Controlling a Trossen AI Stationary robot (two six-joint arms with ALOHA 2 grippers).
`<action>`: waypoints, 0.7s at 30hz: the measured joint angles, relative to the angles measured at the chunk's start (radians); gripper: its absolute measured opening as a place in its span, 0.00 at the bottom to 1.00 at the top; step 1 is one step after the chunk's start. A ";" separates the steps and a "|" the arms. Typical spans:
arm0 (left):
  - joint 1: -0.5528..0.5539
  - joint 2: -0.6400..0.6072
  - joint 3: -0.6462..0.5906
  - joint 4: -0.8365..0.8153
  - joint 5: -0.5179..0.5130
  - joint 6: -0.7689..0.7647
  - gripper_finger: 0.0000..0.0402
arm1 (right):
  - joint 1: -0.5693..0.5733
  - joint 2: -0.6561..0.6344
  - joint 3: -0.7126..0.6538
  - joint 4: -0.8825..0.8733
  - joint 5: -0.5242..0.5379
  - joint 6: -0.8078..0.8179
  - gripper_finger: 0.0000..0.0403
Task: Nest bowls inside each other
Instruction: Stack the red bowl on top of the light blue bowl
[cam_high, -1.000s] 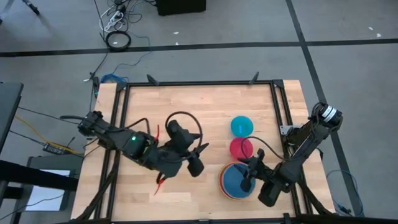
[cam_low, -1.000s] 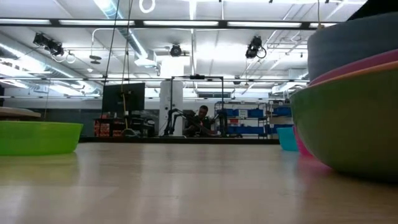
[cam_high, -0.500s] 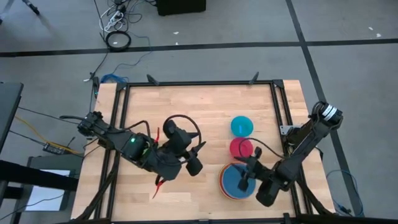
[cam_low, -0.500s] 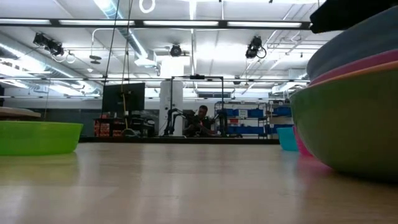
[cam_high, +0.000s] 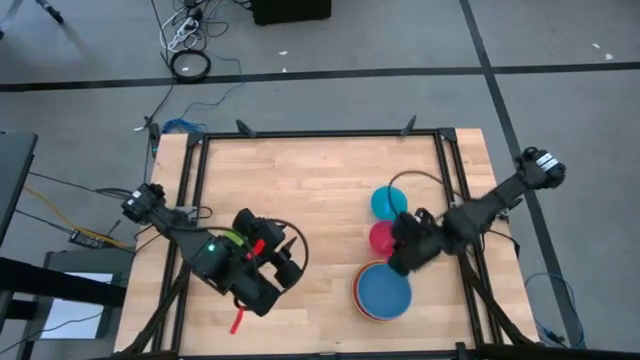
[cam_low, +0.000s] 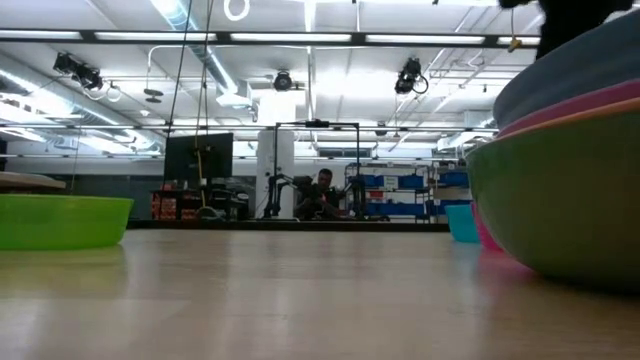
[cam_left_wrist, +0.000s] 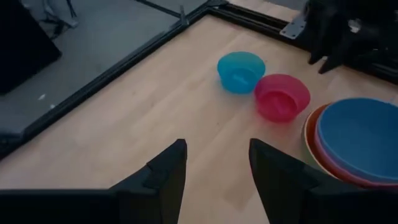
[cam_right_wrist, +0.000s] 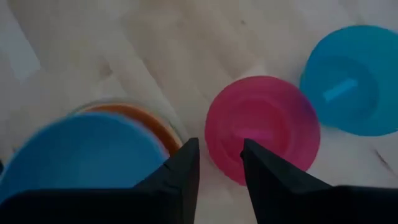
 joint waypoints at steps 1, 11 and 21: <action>-0.002 -0.002 -0.017 0.005 -0.002 -0.016 0.45 | -0.028 -0.002 0.000 -0.003 -0.030 -0.009 0.28; -0.010 0.000 -0.116 0.004 -0.002 -0.104 0.45 | -0.211 0.089 0.000 0.092 -0.205 -0.145 0.38; -0.010 0.000 -0.156 0.002 -0.010 -0.119 0.45 | -0.265 0.254 0.000 0.186 -0.235 -0.134 0.44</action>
